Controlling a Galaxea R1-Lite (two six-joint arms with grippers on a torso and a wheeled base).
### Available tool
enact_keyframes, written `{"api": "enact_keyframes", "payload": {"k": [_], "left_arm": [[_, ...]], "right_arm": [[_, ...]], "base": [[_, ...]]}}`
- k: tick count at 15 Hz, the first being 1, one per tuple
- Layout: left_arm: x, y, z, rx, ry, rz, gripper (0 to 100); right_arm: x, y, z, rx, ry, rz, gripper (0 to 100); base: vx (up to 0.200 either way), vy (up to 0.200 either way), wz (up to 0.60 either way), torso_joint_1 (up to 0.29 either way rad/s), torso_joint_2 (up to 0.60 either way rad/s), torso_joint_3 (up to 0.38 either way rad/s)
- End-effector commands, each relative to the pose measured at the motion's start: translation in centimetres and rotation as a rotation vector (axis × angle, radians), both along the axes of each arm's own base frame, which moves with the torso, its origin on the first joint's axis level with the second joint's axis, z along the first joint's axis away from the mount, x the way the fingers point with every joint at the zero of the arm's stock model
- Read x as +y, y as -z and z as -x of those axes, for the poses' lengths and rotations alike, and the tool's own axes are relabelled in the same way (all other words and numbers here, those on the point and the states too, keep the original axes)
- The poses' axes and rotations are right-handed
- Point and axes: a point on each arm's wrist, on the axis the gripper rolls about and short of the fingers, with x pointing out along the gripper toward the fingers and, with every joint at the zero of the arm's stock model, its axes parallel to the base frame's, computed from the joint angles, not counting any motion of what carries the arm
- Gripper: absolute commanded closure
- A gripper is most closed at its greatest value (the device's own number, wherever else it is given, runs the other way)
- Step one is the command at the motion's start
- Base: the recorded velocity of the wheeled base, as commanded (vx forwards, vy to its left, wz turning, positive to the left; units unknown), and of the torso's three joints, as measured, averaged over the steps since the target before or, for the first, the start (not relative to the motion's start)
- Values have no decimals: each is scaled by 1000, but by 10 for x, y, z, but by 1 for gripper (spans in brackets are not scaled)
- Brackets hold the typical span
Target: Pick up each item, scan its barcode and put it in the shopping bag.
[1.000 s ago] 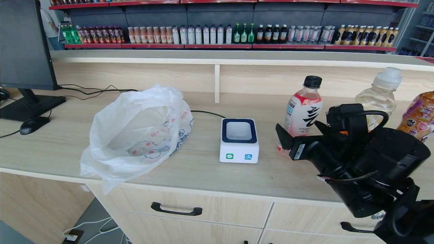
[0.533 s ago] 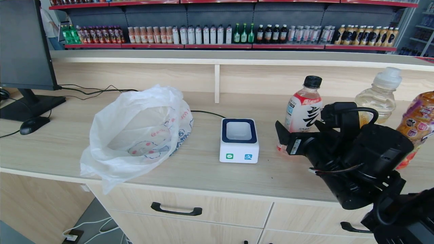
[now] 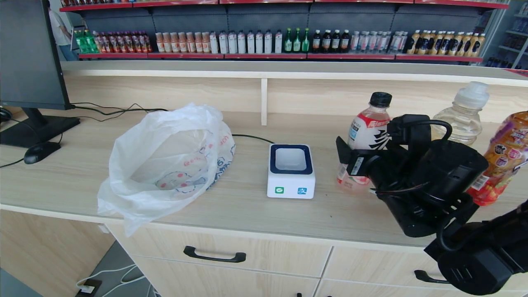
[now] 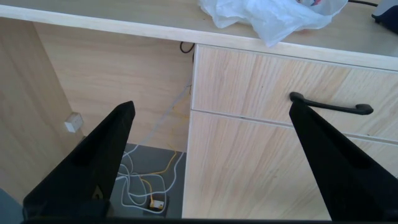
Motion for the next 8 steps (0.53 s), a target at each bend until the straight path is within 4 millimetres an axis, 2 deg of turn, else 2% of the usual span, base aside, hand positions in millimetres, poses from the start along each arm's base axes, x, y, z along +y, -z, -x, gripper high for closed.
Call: {"api": "enact_keyframes", "payload": {"k": [1,8], "left_arm": [[0,0,0,1,-1,1,0],[0,0,0,1,0,1,0]], "right_arm": [[1,1,-2,2,0,1,0],[1,3,-6,4,-1,4,0]], "base": [[0,0,0,0,0,0],[0,0,0,0,0,0]]}}
